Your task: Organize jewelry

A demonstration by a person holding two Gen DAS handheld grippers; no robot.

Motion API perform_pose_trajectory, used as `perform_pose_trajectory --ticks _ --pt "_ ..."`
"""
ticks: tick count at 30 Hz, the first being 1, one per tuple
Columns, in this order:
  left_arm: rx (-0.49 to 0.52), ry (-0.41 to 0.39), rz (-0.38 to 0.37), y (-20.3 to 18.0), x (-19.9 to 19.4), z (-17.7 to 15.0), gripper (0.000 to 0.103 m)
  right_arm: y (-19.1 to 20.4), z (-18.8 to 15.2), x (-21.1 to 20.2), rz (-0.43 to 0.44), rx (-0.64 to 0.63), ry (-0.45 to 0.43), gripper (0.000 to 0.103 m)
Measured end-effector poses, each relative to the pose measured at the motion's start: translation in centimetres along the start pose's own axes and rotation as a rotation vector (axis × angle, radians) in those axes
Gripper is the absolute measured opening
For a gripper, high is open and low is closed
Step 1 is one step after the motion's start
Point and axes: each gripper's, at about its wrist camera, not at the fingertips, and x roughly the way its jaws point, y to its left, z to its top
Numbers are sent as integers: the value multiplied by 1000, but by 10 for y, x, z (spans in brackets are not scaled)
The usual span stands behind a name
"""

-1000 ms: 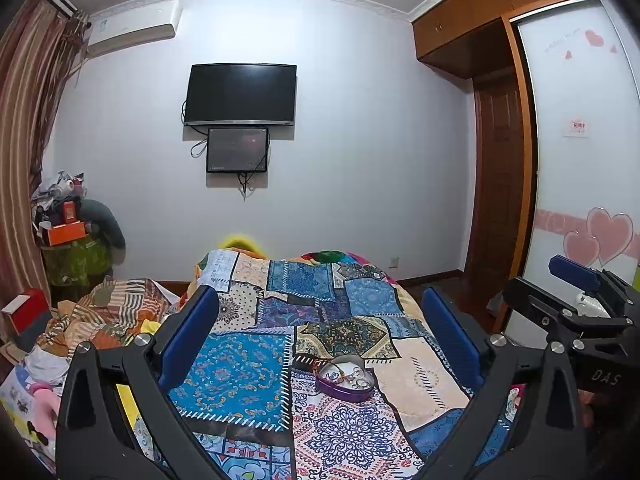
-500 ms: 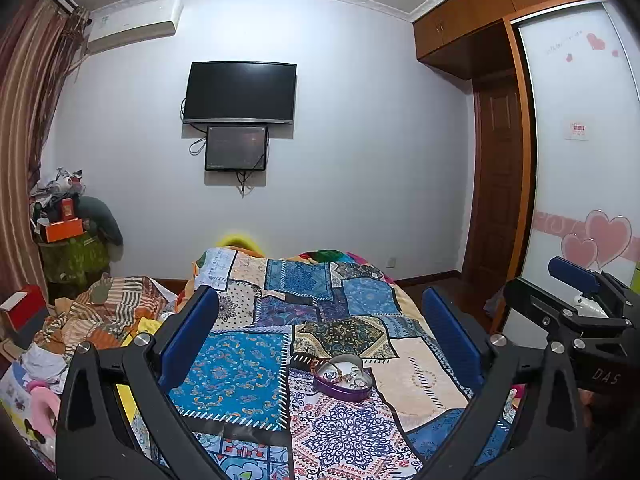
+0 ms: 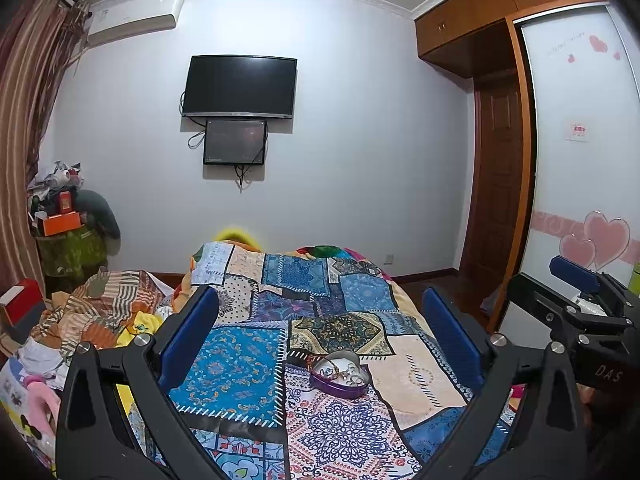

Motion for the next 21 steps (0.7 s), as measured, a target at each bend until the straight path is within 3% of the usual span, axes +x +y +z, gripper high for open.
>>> perform_pose_trajectory --ticks 21 --pt "-11 35 -14 4 15 -4 103 0 -5 9 -7 21 22 95"
